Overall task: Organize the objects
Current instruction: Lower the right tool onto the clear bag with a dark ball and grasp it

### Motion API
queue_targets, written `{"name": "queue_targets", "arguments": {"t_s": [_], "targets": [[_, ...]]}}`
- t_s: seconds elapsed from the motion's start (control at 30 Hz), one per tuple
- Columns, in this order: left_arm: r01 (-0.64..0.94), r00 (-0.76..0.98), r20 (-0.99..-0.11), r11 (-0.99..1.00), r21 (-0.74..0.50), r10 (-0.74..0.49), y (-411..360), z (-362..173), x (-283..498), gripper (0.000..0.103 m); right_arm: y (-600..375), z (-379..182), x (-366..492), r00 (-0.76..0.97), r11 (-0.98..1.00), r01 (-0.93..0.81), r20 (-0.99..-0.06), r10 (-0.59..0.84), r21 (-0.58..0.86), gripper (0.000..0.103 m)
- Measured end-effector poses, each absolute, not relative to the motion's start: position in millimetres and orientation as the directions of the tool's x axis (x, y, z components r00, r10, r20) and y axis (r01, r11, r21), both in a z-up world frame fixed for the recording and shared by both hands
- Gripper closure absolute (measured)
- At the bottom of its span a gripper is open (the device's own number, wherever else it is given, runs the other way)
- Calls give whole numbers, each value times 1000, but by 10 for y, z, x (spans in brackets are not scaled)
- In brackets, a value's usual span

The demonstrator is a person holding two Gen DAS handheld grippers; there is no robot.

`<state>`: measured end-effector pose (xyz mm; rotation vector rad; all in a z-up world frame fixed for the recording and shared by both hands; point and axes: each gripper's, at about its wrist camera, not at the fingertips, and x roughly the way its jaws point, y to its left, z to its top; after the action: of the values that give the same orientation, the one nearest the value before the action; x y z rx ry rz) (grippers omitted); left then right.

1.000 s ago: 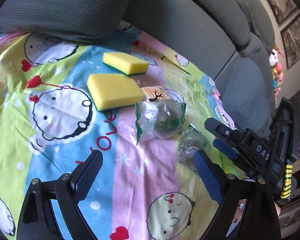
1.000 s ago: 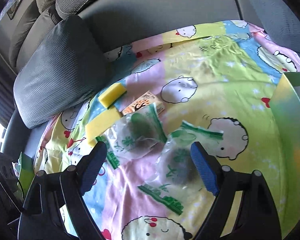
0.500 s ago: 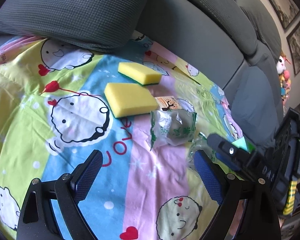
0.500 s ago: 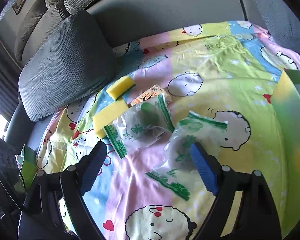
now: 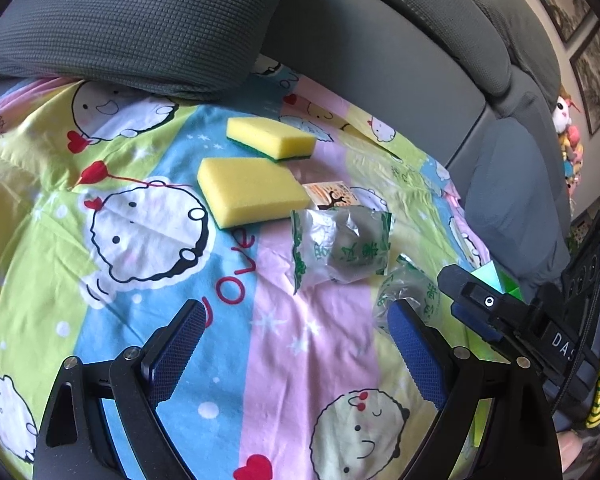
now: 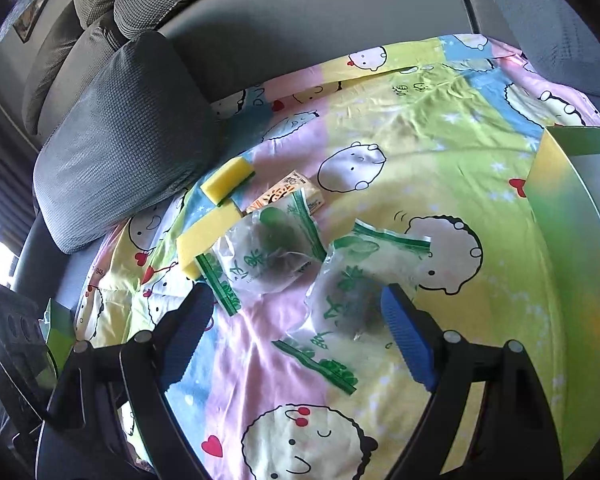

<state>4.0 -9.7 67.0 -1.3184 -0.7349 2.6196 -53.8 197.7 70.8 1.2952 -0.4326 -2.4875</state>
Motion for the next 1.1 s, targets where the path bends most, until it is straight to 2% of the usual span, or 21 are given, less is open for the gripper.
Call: {"name": "queue_targets", "arguments": {"t_s": [0.2,1.1], "targets": [[74,-603,-711,-862,-502,362,-32,660,30,11,1993,704,-545,-540,-907,123,-740,-402,403,17],[42,-571,-721,-863,-503,393,152,591,3,11,2055,676,-558,-521,-904,110,-750,-407,414,18]]}}
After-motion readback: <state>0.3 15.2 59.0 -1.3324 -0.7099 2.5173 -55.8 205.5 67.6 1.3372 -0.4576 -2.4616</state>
